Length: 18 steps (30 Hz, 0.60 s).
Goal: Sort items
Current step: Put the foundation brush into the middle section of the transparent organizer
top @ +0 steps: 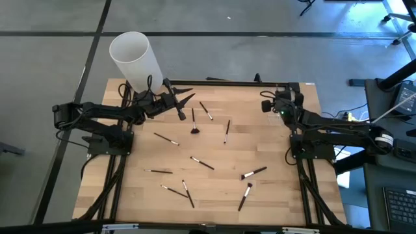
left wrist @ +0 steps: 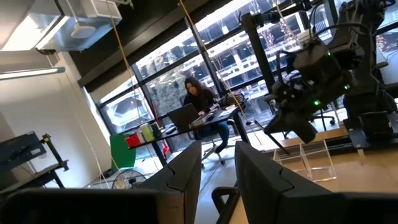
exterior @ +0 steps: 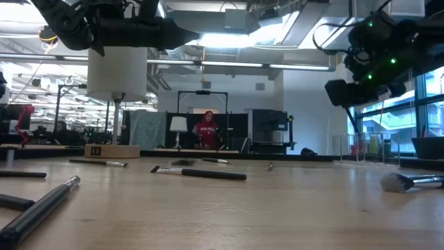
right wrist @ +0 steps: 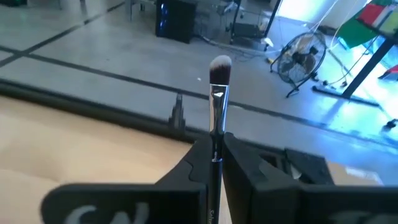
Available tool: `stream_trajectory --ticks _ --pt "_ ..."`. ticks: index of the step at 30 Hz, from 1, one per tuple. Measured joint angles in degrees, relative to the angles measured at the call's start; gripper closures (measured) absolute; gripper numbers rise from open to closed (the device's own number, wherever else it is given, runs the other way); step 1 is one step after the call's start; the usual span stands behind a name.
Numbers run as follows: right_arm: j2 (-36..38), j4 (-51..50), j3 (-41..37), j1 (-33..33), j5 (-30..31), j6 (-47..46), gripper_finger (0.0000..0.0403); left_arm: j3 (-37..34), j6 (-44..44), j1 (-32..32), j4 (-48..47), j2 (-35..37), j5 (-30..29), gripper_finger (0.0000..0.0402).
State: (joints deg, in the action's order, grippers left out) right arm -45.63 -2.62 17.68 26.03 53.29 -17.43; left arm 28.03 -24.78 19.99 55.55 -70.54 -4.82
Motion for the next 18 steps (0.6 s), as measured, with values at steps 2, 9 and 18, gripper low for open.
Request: stream_trajectory --ticks 2,9,18 --pt "0.0 0.2 -1.1 0.0 -0.7 -0.5 0.0371 0.0 0.0 0.0 0.0 0.0 0.0 0.0308" --pt "0.0 -0.2 -3.9 0.0 -2.4 -3.2 0.0342 0.0 0.0 0.0 0.0 0.0 0.0 0.031" --pt "0.0 -1.5 -3.9 0.0 -4.1 -3.2 0.0316 0.0 0.0 0.0 0.0 0.0 0.0 0.0311"
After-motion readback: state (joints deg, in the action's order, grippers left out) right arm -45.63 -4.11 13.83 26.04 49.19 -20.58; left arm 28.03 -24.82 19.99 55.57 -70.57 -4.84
